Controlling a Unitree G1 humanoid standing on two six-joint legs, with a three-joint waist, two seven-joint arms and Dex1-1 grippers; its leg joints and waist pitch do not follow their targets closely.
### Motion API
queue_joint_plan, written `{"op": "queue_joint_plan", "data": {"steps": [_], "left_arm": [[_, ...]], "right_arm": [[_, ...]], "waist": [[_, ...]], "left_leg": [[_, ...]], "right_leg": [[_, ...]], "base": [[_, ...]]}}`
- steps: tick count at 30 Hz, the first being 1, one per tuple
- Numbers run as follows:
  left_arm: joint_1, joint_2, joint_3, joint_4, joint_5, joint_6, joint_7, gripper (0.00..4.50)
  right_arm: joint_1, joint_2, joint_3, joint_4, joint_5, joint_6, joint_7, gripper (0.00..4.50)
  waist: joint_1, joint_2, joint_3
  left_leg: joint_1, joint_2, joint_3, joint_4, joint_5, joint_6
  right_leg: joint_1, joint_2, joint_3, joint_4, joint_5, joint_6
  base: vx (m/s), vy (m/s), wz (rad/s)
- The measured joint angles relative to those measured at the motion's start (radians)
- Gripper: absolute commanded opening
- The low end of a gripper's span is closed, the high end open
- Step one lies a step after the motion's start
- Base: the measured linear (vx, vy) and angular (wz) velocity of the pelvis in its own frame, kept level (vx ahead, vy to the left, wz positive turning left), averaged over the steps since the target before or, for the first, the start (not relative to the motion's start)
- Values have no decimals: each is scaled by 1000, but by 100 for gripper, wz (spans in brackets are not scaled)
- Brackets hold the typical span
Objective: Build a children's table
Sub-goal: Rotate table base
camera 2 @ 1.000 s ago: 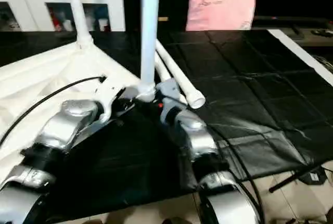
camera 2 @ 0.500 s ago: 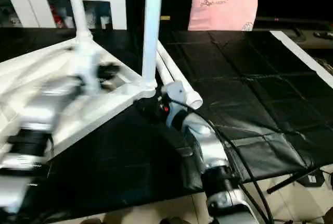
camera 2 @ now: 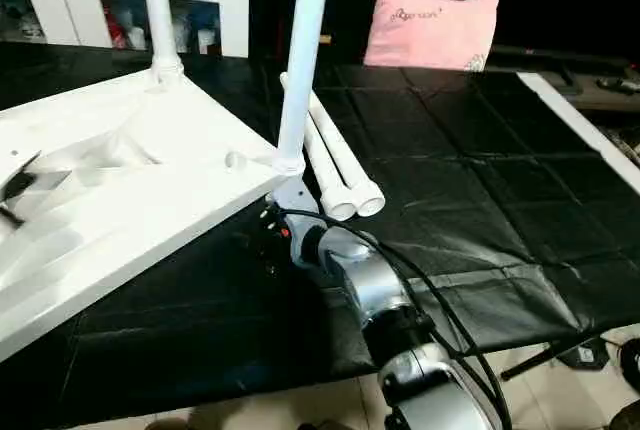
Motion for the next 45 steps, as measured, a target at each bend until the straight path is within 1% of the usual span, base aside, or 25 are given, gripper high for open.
{"op": "queue_joint_plan", "data": {"steps": [1,2,3,5,7,10,13,14,16,18,20,23,24,25,28,30,32,34,36,37,40,41,45], "left_arm": [[3,1,0,-4,1,8,-11,21],[5,2,-5,-7,4,14,-28,9],[5,3,-17,-5,8,17,-38,9],[6,1,-44,10,18,14,-38,9],[2,-3,-43,15,19,2,-15,9],[-26,-7,-5,51,11,-20,37,9],[-62,-5,47,71,-2,-52,99,9],[-68,8,63,69,-3,-60,109,9],[-70,41,65,69,-1,-59,104,9],[-45,85,51,70,11,-46,69,9],[-9,108,28,71,26,-27,24,9],[60,120,-13,67,30,4,-66,9],[76,121,-26,68,30,11,-88,9],[81,125,-30,53,29,12,-110,9],[83,148,-43,37,14,28,-180,9],[102,153,-40,3,-8,31,-216,9],[143,169,-33,-78,-66,44,-305,9],[168,171,-29,-134,-106,48,-362,9],[235,185,-21,-253,-176,60,-458,9],[260,193,-14,-291,-207,73,-494,9],[309,205,-12,-384,-293,110,-594,9],[320,201,-15,-415,-324,138,-623,9],[337,181,-35,-501,-400,196,-682,9]], "right_arm": [[-15,7,-2,31,-4,-3,-5,450],[-36,18,-3,75,-6,-12,-13,450],[-53,27,-3,101,-7,-19,-21,450],[-80,43,-1,132,-10,-36,-30,450],[-94,50,-1,152,-11,-45,-38,450],[-96,59,-2,167,-11,-57,-43,450],[-101,69,-3,196,-11,-65,-46,450],[-105,73,-3,207,-11,-79,-49,450],[-118,77,-4,239,-11,-99,-51,450],[-131,75,-7,262,-12,-115,-61,450],[-132,75,-15,275,-11,-127,-67,450],[-145,83,-19,309,-12,-141,-79,450],[-149,84,-21,314,-12,-145,-82,450],[-157,85,-24,326,-12,-149,-84,450],[-183,93,-26,344,-12,-171,-87,450],[-189,96,-26,356,-12,-176,-87,450],[-194,96,-28,382,-12,-188,-88,450],[-198,101,-29,395,-17,-194,-88,450],[-207,104,-29,412,-23,-205,-88,450],[-214,104,-32,426,-28,-207,-92,450],[-214,85,-49,443,-30,-210,-97,450],[-215,84,-53,453,-30,-212,-97,450],[-217,92,-53,462,-30,-217,-96,450]], "waist": [[0,1,1],[-1,5,3],[-2,6,4],[-1,6,4],[2,6,4],[3,6,4],[2,6,4],[0,6,4],[-3,7,5],[-9,8,5],[-8,8,5],[-6,8,5],[-4,8,5],[1,7,5],[4,8,5],[3,7,5],[4,8,5],[4,8,5],[2,7,5],[0,7,5],[-2,7,5],[-4,7,5],[-23,6,4]], "left_leg": [[3,0,0,0,0,0],[8,0,0,-1,0,0],[11,0,0,-1,0,0],[12,1,-2,-1,1,-1],[11,2,-4,-1,1,-2],[11,2,-4,-1,2,-3],[11,3,-5,-1,3,-5],[11,3,-5,-2,3,-6],[11,3,-6,-3,4,-7],[12,3,-6,-4,4,-7],[12,4,-6,-4,4,-7],[12,5,-6,-3,4,-7],[12,5,-6,-3,4,-7],[12,6,-6,-2,4,-8],[13,7,-5,-3,4,-8],[13,7,-6,-2,4,-8],[13,6,-6,-2,4,-8],[14,6,-6,-2,4,-8],[13,6,-5,-2,4,-8],[13,6,-5,-2,4,-8],[13,6,-4,-3,4,-7],[13,6,-4,-2,4,-8],[13,9,-4,-2,5,-10]], "right_leg": [[3,0,0,0,0,0],[7,0,0,0,0,1],[10,0,0,0,-2,3],[9,2,0,0,-2,4],[10,4,0,-1,-1,2],[9,6,0,-1,1,-2],[9,9,-1,-1,2,-4],[9,9,-1,-1,3,-4],[9,10,-1,-1,2,-4],[9,10,0,-1,0,-1],[9,10,0,-1,0,-2],[8,10,0,-1,3,-6],[8,10,-1,-1,3,-6],[7,10,-1,-1,3,-6],[9,10,-1,-1,3,-7],[10,10,-1,-1,1,-4],[11,9,0,-1,1,-3],[10,10,0,-1,1,-3],[11,10,1,-1,1,-3],[11,10,1,-1,1,-3],[10,10,2,-1,1,-3],[10,11,2,0,1,-3],[9,13,1,1,1,-4]], "base": [[0,0,0],[0,0,0],[0,0,0],[0,0,0],[0,0,0],[0,0,0],[0,0,0],[0,0,0],[0,0,0],[0,0,0],[0,0,0],[0,0,0],[0,0,0],[0,0,0],[0,0,0],[0,0,0],[0,0,0],[0,0,0],[0,0,0],[0,0,0],[0,0,0],[0,0,0],[0,0,0]]}}
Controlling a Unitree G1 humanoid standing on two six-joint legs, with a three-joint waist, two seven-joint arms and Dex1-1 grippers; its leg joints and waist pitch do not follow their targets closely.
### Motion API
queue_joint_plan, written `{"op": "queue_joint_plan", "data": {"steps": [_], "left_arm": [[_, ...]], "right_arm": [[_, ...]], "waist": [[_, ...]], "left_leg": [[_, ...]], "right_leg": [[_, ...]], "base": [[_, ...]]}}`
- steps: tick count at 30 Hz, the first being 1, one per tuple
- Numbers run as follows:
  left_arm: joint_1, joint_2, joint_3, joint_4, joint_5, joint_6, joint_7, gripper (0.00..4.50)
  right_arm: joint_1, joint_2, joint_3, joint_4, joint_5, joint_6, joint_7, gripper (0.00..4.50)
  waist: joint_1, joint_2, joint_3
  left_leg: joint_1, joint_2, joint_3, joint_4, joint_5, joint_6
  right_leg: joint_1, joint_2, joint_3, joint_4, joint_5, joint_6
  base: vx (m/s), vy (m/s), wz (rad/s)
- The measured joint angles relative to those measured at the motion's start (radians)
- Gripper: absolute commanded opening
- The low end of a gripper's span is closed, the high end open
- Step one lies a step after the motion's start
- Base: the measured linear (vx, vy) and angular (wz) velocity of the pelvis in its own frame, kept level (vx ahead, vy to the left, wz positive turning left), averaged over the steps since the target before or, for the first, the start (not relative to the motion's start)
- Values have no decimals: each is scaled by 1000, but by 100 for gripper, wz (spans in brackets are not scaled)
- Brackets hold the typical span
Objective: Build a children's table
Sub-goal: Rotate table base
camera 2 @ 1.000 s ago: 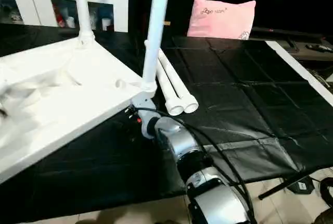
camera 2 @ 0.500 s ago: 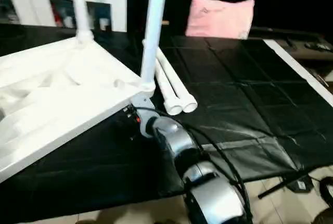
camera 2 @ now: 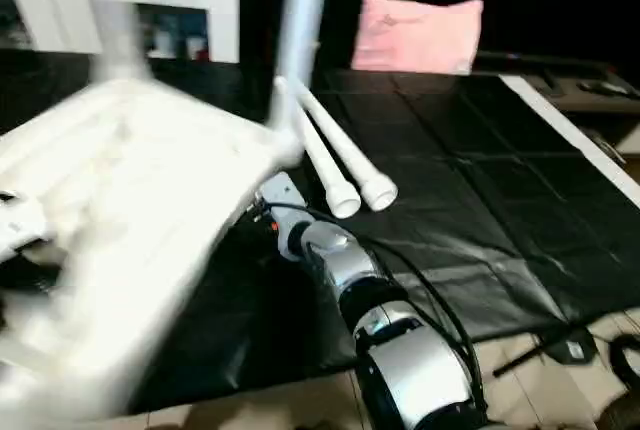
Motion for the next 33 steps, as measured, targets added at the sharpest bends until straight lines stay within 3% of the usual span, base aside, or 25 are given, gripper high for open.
{"op": "queue_joint_plan", "data": {"steps": [6,10,14,18,22,28,33], "left_arm": [[-1,-50,-16,-57,-10,12,10,9],[-110,-183,-49,99,107,-85,201,9],[-227,-265,-48,283,203,-123,458,9],[-324,-328,-24,388,238,-205,626,9],[-382,-361,-19,498,272,-303,707,9],[-389,-458,20,539,191,-368,681,9],[-326,-499,91,433,88,-368,662,9]], "right_arm": [[-27,19,-9,17,-7,-21,0,450],[-44,4,-37,19,-7,-35,-21,450],[-50,24,-37,7,3,-66,5,450],[-48,26,-29,-33,6,-87,63,450],[-26,11,-40,-156,38,-99,97,450],[56,-36,-65,-348,77,-71,115,450],[176,-97,-89,-560,85,-41,92,450]], "waist": [[-16,0,0],[3,4,3],[7,5,3],[31,5,3],[33,6,3],[37,5,3],[35,6,3]], "left_leg": [[0,3,0,-1,2,-3],[1,3,0,-1,2,-4],[0,3,-3,0,4,-6],[-1,6,-6,2,5,-7],[-2,6,-5,2,5,-7],[-2,6,-3,2,4,-6],[-2,6,-2,0,4,-7]], "right_leg": [[-1,3,0,0,1,-1],[0,2,-2,1,2,-3],[0,5,-4,2,5,-7],[0,6,-5,1,6,-7],[2,6,-4,-1,5,-6],[0,6,-3,-1,5,-8],[0,6,-3,-1,4,-8]], "base": [[0,0,0],[0,0,0],[0,0,0],[0,0,0],[0,0,0],[0,0,0],[0,0,0]]}}
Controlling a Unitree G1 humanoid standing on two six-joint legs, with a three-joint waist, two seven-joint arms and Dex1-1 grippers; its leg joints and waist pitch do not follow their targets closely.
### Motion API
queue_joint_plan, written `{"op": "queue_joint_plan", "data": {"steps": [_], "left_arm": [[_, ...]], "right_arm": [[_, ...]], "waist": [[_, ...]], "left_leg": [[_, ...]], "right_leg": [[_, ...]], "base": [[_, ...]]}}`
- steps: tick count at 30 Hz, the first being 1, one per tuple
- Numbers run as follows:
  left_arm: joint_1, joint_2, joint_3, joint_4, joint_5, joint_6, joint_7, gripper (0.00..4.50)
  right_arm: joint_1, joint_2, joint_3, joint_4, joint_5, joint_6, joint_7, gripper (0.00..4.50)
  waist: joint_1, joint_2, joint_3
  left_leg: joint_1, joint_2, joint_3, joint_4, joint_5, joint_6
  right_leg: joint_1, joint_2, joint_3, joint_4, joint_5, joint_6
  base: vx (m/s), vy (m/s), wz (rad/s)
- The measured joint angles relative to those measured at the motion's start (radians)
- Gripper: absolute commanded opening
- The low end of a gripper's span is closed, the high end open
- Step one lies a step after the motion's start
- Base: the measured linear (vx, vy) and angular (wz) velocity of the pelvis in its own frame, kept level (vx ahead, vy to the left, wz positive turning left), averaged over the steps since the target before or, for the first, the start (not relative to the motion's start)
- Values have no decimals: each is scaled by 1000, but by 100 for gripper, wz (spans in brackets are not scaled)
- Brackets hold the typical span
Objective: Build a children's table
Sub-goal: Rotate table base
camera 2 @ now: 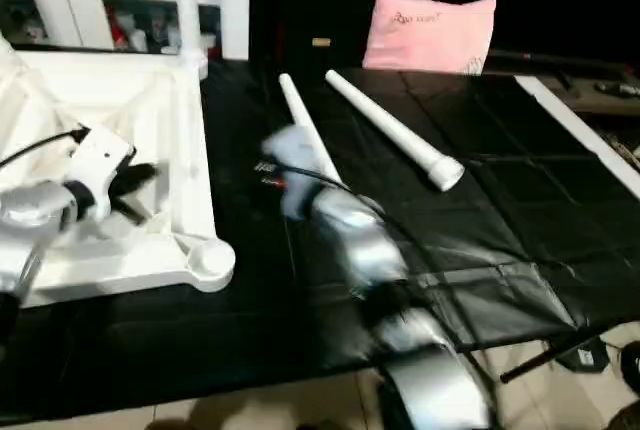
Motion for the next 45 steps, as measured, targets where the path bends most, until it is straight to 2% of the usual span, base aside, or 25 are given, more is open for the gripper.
{"op": "queue_joint_plan", "data": {"steps": [3,10,13,15,17,20,27,31,39,45], "left_arm": [[34,-59,72,-122,-72,11,30,9],[113,-165,94,-299,-150,62,98,9],[171,-251,108,-373,-168,52,184,9],[217,-337,146,-429,-160,52,305,9],[278,-374,155,-471,-144,45,369,9],[309,-387,154,-488,-127,44,405,9],[312,-391,117,-543,-64,45,447,9],[325,-379,85,-544,-16,55,468,9],[327,-406,89,-569,-31,59,480,9],[326,-395,89,-569,-25,77,482,9]], "right_arm": [[40,-8,-35,-117,28,55,-36,450],[84,-5,-64,-207,28,120,-133,450],[132,-8,-71,-269,26,177,-167,450],[199,-22,-61,-364,15,225,-181,450],[254,-33,-60,-424,9,268,-199,450],[285,-38,-67,-457,-3,324,-224,450],[307,-37,-59,-476,-1,329,-237,450],[304,-23,-79,-481,16,375,-286,450],[308,-42,-77,-504,19,391,-291,450],[295,-48,-75,-492,25,418,-292,450]], "waist": [[-4,0,0],[-11,0,-1],[-9,0,-1],[-10,-1,-1],[-12,-3,-2],[-16,-3,-2],[-15,-7,-5],[-12,-8,-6],[-13,-8,-6],[-14,-8,-6]], "left_leg": [[1,0,1,-2,0,0],[0,0,1,0,0,0],[-1,0,1,0,0,0],[-1,-1,2,-1,-1,1],[-1,0,2,-1,-2,2],[-1,1,2,-1,-2,2],[-4,0,2,-1,-2,3],[-7,1,1,-1,-3,4],[-7,0,2,-1,-3,5],[-7,0,2,1,-3,5]], "right_leg": [[1,0,0,0,-3,5],[1,1,0,0,-3,6],[1,1,0,-1,-4,8],[2,1,0,-3,-5,9],[2,1,0,-4,-6,11],[1,4,1,-4,-5,11],[1,4,1,-9,-3,15],[1,4,1,-13,-2,16],[1,4,1,-15,0,17],[2,4,1,-15,1,18]], "base": [[0,0,0],[0,0,0],[0,0,0],[0,0,0],[0,0,0],[0,0,0],[0,0,0],[0,0,0],[0,0,0],[0,0,0]]}}
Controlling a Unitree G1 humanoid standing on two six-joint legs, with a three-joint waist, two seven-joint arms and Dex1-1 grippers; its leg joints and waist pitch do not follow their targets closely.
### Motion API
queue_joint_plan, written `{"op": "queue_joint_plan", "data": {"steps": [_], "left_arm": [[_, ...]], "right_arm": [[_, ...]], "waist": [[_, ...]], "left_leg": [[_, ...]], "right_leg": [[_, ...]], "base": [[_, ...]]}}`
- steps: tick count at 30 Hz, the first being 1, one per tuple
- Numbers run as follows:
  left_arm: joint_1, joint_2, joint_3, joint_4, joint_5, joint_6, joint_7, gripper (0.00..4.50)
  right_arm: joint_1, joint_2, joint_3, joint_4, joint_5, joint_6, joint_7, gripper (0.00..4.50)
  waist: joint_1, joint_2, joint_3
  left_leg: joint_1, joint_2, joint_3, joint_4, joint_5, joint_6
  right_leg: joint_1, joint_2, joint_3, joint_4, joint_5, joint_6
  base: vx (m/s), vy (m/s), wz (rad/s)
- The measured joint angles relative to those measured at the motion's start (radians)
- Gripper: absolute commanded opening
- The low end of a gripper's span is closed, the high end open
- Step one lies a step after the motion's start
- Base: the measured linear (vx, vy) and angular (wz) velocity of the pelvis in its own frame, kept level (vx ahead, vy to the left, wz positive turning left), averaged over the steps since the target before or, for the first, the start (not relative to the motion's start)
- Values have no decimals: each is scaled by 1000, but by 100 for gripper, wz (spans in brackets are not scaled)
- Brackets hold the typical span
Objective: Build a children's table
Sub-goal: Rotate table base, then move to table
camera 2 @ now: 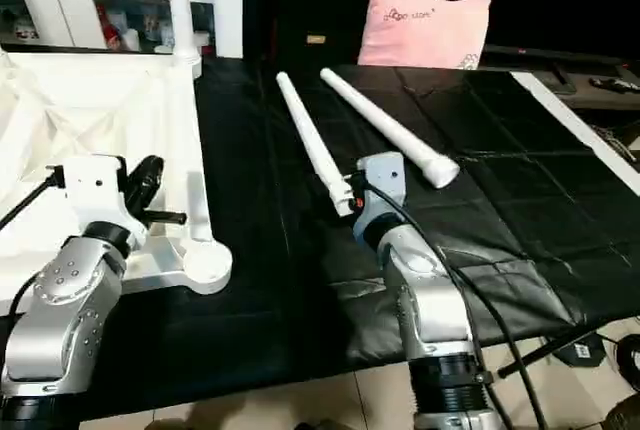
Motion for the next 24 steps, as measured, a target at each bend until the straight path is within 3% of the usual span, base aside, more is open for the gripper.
{"op": "queue_joint_plan", "data": {"steps": [6,24], "left_arm": [[-3,23,-16,0,20,11,-4,9],[-1,26,-26,-1,28,20,-6,9]], "right_arm": [[-74,-20,8,78,-9,15,-3,450],[-26,-13,37,38,4,2,0,450]], "waist": [[3,0,0],[3,0,0]], "left_leg": [[0,0,0,0,0,0],[0,0,0,1,0,0]], "right_leg": [[0,0,0,0,1,0],[0,0,0,0,1,0]], "base": [[0,0,0],[0,0,0]]}}
